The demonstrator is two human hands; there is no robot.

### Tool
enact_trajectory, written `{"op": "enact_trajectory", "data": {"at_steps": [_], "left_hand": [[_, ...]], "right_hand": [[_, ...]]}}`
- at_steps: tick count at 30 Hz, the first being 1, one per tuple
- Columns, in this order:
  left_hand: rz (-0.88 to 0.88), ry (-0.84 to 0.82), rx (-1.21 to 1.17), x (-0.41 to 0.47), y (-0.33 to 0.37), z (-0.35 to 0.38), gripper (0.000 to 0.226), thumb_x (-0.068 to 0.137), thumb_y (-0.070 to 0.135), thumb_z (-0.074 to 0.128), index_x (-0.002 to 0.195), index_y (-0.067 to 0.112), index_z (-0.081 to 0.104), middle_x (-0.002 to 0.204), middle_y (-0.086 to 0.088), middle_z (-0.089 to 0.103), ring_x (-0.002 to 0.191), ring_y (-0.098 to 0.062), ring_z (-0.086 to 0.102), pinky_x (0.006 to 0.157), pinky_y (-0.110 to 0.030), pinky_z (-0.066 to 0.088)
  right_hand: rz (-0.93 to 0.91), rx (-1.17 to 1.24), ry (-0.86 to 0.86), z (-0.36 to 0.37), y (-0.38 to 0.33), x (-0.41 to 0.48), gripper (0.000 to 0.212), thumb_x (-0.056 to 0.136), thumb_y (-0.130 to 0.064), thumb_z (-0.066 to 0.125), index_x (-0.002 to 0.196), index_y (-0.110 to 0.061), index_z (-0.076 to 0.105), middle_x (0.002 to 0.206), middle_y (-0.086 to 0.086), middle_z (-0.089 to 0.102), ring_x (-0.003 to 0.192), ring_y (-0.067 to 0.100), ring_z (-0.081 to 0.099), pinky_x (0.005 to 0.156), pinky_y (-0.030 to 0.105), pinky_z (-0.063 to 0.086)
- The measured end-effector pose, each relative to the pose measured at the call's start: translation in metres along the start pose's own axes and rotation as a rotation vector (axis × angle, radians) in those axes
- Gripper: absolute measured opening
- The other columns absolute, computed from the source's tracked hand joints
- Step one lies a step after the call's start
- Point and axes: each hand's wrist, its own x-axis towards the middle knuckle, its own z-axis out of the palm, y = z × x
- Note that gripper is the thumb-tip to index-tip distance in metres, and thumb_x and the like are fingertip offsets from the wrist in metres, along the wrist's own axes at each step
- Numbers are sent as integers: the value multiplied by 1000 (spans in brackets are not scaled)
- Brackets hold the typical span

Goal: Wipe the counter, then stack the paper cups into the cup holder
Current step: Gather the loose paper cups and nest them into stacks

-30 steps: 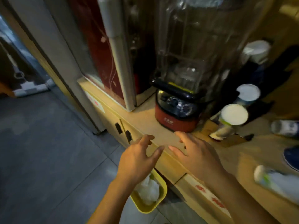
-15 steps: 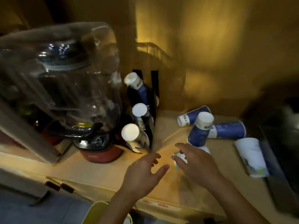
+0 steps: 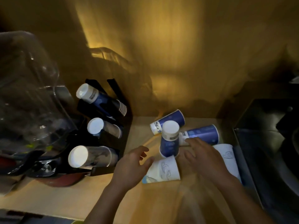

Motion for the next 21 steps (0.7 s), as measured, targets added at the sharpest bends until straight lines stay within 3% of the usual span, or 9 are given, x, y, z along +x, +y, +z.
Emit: {"op": "enact_trajectory", "data": {"at_steps": [3,4,6,7,9,11,14,17,21], "left_hand": [[-2,-4,-29,10,7,8,32,85,44,58,112,26,58,96,8,65,89,-7,61,76,-32,52],[-6,-11,-38,12,8,11,32,85,45,58,111,26,58,96,8,64,89,-7,61,75,-30,51],[-20,-45,-35,16,6,18,34,85,46,58,114,28,57,101,8,64,92,-6,59,75,-26,48],[-26,-76,-19,17,4,22,36,85,47,57,116,29,56,106,8,63,96,-7,58,77,-26,47],[-30,-169,32,20,-2,32,44,84,48,58,123,29,51,118,5,59,107,-12,55,87,-30,47],[-28,-266,91,22,-11,44,55,82,48,60,131,27,45,130,1,53,119,-16,48,96,-30,41],[-31,-329,183,23,-27,60,69,80,50,62,138,26,36,142,-2,44,128,-21,40,100,-30,35],[-37,-357,235,22,-42,76,79,76,53,65,141,26,31,145,-2,40,129,-23,38,101,-32,33],[-24,-418,232,21,-50,91,88,68,58,69,141,28,29,141,0,42,124,-22,39,95,-32,34]], "right_hand": [[98,92,-34,6,19,3,9,86,-27,57,86,-29,48,98,1,57,79,12,51,72,27,41],[144,126,-56,12,23,6,21,85,-24,60,77,-32,42,94,0,55,73,7,46,71,25,37],[169,112,-106,26,31,10,13,87,-21,58,87,-30,47,95,4,57,75,6,44,73,29,40],[219,99,-153,31,35,11,10,89,-20,54,98,-19,52,103,11,58,81,11,46,79,33,40],[264,68,-123,38,44,9,25,91,-20,51,111,-5,51,116,16,57,95,23,51,88,35,38],[222,3,22,43,55,3,31,89,-25,52,115,-9,53,116,12,59,104,28,53,88,40,40],[337,-117,4,49,68,-8,32,90,-25,48,118,-10,49,121,12,55,109,28,49,94,42,36],[436,-248,49,52,85,-19,37,88,-25,48,123,-13,45,129,10,48,114,26,45,98,40,29],[530,-265,142,55,102,-37,49,77,-14,62,122,-4,46,127,21,50,109,35,47,91,43,33]]}}
